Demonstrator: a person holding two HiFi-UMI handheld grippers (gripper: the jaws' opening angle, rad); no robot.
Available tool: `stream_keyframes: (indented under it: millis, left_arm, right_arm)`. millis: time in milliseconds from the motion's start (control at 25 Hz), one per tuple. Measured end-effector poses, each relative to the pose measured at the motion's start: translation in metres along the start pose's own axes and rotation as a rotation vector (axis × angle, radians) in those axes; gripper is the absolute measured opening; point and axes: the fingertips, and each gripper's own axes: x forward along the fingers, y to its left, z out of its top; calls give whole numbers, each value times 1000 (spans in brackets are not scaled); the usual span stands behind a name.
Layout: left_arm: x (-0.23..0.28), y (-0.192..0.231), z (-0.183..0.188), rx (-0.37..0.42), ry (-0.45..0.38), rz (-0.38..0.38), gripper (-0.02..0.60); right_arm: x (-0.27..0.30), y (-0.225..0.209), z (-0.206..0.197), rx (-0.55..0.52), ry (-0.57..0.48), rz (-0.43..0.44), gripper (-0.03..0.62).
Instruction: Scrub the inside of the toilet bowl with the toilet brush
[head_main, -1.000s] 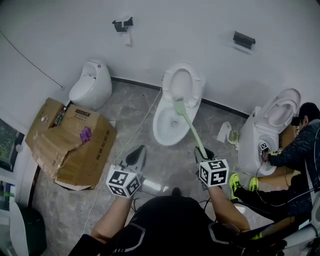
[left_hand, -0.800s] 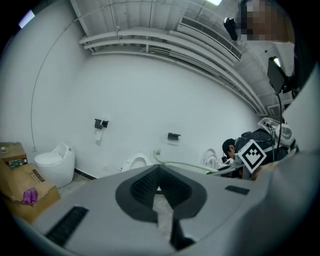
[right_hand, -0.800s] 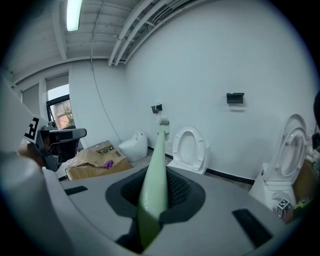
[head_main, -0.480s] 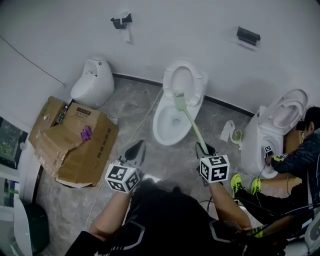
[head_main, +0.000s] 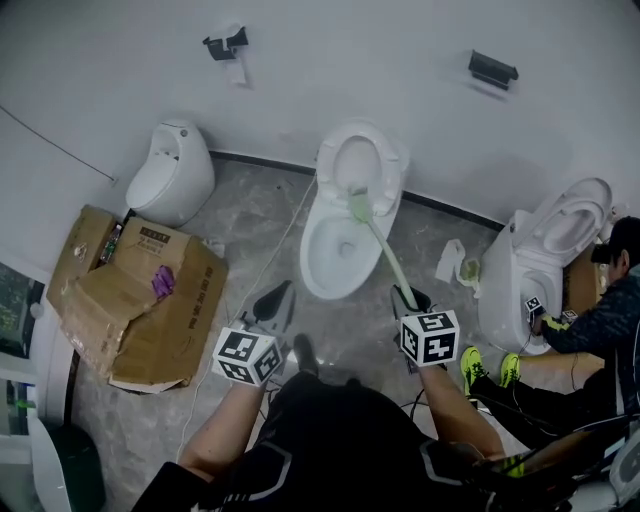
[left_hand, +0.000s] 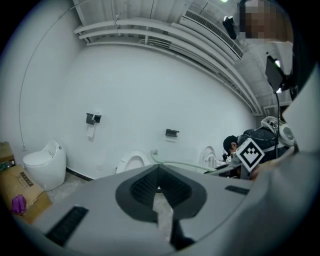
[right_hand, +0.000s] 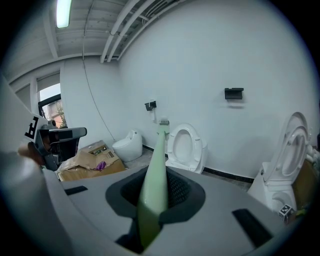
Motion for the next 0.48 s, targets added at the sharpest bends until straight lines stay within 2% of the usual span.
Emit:
stream_keyframes:
  millis: [480]
  left_arm:
    - [53, 82, 1, -10, 35, -74, 9]
  right_arm:
    - [82, 18, 27, -13, 66, -39, 63]
